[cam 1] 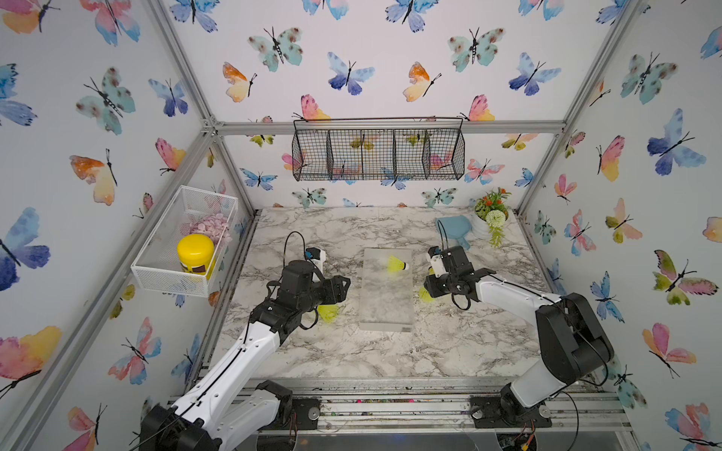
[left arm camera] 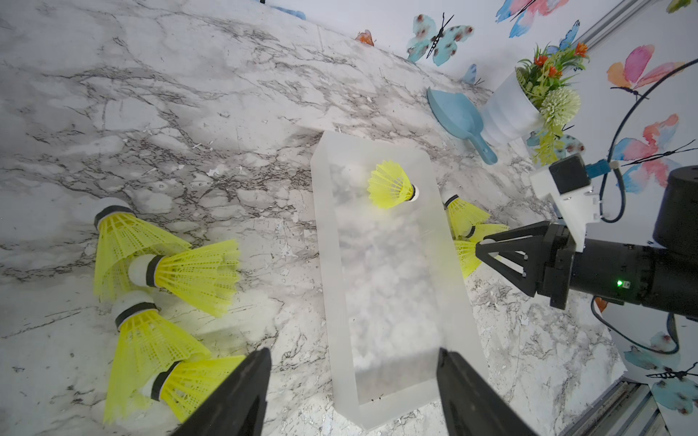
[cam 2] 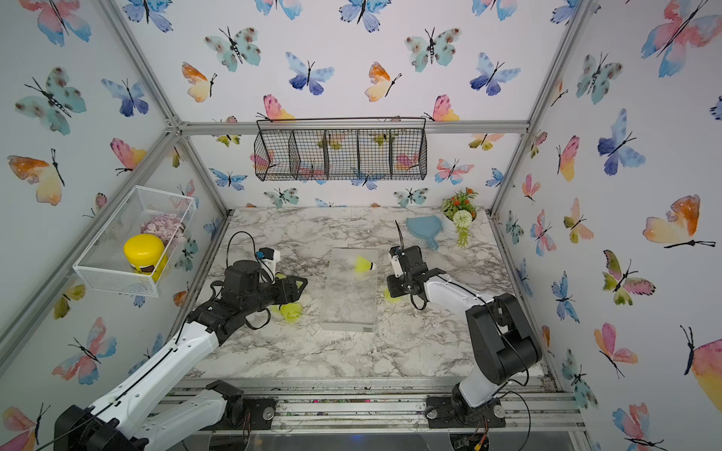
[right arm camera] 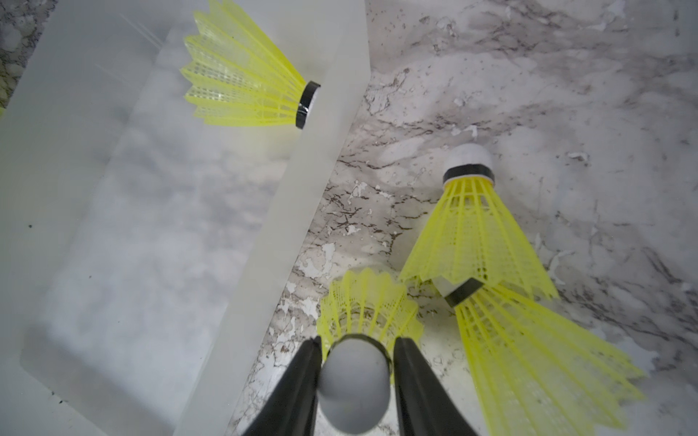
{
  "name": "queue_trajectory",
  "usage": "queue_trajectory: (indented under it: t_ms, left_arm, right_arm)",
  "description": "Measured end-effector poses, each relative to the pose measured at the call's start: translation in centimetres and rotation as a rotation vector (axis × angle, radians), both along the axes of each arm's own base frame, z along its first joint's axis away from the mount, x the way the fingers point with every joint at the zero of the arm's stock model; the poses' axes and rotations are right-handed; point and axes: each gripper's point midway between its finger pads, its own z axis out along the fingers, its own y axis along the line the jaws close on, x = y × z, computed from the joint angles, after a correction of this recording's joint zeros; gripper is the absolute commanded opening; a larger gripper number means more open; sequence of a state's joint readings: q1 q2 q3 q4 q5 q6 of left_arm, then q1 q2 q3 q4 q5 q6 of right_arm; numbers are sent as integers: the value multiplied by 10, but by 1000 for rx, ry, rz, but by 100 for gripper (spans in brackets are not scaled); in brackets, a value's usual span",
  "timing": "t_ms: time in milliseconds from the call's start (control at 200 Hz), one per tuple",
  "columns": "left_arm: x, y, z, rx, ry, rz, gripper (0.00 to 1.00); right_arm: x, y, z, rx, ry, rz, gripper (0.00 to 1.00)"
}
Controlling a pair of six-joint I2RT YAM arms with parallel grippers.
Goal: Put the shuttlecocks into the storage box
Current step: Pick up the shuttlecock at the center of the board, then place the shuttlecock in the storage box.
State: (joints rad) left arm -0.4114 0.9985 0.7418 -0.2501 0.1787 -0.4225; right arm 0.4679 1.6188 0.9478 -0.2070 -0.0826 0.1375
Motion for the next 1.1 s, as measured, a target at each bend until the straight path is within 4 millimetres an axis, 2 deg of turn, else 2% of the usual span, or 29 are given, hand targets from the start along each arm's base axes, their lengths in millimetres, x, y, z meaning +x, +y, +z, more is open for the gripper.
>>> queue_trajectory:
  t_ms: [250, 526, 826, 1101]
  left_arm:
    - [-1, -4, 0, -25, 6, -11, 74]
    - [-5, -15, 6, -83, 7, -59, 74]
    - [-10, -32, 15, -206, 12, -118, 74]
    - [-15, -54, 16, -330, 55, -185, 74]
  right_arm:
    - [0, -1, 9, 12, -15, -14, 32]
    - [1, 1, 52, 98, -91, -41, 31]
    - [-3, 7, 85, 223, -119, -38, 32]
    - [-12, 26, 134, 410, -179, 16, 32]
